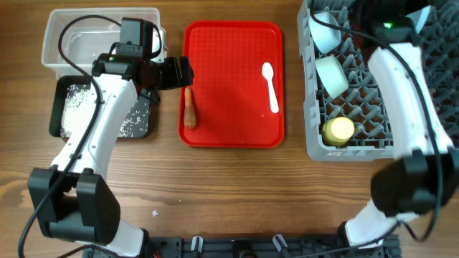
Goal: Sort waste into correct bins and load items into the dishwasher rack
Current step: 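Lift the plate and stand it upright in the grey rack, then return the right gripper to the red tray and grasp the white spoon, then carry the spoon right and lower it into the grey rack, then open the right gripper and withdraw it from the spoon, then reach the left gripper to the carrot on the red tray and grasp it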
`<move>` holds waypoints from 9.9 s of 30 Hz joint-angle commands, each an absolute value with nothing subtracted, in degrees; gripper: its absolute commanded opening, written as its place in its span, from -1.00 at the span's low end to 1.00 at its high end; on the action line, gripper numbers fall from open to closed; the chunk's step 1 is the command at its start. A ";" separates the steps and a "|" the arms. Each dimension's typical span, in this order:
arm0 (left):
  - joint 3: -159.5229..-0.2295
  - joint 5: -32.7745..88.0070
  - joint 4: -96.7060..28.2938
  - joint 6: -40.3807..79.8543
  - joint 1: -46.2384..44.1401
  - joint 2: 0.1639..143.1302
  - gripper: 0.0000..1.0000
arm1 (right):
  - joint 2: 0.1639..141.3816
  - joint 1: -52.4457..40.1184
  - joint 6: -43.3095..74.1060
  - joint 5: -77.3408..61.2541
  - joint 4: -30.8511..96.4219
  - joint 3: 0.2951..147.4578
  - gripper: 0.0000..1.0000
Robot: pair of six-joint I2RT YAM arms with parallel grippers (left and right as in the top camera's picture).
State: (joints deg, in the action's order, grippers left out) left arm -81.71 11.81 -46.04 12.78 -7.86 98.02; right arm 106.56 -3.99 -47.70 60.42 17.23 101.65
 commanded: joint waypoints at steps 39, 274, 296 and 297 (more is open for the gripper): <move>-81.67 11.66 -45.87 12.67 -7.55 98.15 1.00 | 114.02 -3.99 -23.94 36.97 26.65 101.14 1.00; -80.58 -0.51 -45.34 26.09 -20.16 117.99 0.51 | 78.22 2.85 6.00 -21.80 41.65 77.19 0.75; -82.52 -1.45 -46.59 21.19 -24.51 111.85 0.58 | 78.22 2.85 6.04 -21.82 41.43 77.19 0.77; -82.52 -1.67 -46.26 21.19 -24.82 111.92 0.59 | 78.22 2.85 6.04 -21.82 41.43 77.19 0.77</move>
